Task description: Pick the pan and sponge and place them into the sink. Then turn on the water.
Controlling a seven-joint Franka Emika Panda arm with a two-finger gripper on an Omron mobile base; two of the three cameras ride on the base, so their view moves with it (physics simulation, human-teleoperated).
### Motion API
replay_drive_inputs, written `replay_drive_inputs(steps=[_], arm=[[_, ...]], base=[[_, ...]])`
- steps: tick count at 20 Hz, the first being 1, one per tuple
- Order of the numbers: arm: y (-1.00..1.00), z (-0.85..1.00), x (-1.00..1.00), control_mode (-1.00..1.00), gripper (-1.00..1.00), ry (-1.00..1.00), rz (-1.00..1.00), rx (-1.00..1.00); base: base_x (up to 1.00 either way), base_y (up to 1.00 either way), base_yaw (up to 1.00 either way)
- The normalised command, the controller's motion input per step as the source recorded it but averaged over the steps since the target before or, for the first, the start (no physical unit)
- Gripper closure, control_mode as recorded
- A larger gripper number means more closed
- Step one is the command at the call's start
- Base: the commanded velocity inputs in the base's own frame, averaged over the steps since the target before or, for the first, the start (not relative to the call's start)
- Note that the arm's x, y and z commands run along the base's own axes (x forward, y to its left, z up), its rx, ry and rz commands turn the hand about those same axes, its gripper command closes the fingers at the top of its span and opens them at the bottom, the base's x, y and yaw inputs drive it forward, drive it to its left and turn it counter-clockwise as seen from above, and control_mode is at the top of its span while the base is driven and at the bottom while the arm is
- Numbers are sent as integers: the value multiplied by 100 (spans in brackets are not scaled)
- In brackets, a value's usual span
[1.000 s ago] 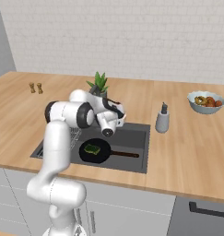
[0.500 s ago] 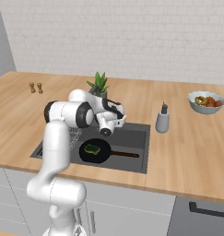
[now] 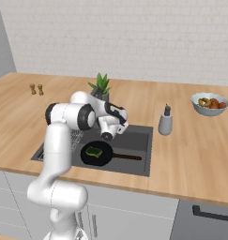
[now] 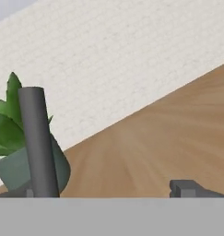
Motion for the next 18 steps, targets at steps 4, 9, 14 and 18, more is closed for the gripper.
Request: replay_drive_inputs(steps=[4, 9, 14, 18], arm=[[-83, -16, -49, -100, -100, 0, 0, 39], [-72, -17, -48, -100, -100, 0, 0, 34], [-33, -15, -19, -100, -100, 2, 1, 15], [-3, -6, -2, -100, -100, 1, 1, 1]], base=[[0, 0, 0], [0, 0, 0], [0, 0, 0], [0, 0, 0]])
